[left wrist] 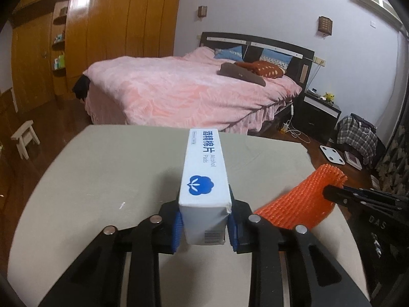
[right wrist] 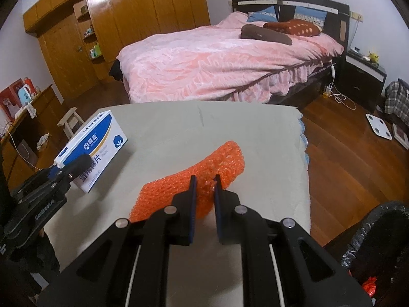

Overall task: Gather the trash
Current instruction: 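Carry the tissue box and orange scrubber over the bin with both tools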

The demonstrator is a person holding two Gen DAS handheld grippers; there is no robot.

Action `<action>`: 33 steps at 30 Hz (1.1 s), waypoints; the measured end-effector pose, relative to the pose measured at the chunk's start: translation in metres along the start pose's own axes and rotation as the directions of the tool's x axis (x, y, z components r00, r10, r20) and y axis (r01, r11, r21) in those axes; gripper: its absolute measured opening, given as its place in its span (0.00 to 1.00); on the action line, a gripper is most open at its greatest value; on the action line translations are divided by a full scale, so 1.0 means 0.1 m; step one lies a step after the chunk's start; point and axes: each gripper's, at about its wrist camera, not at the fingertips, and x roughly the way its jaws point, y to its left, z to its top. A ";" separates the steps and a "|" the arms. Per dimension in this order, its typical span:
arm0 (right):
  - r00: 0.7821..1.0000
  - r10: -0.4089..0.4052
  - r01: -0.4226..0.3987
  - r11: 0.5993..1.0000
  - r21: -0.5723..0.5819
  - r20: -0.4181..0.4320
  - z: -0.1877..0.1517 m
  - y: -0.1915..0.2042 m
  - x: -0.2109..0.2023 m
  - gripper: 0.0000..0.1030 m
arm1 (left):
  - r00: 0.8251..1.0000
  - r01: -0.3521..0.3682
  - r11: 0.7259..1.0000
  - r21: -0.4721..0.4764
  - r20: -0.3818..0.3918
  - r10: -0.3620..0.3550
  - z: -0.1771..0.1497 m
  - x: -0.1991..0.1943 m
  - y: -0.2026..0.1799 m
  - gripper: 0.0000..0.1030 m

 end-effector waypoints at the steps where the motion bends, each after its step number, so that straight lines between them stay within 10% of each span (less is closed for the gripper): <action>1: 1.000 0.001 -0.001 1.000 -0.001 0.002 0.00 0.01 -0.03 0.11 | 1.000 -0.001 1.000 0.004 0.006 0.001 0.00 -0.05 -0.01 0.28; 33: 0.989 0.025 -0.026 1.000 0.006 0.147 -0.23 0.03 -1.46 0.11 | 0.997 0.005 1.000 0.031 0.075 -0.007 0.10 -1.24 -0.49 0.28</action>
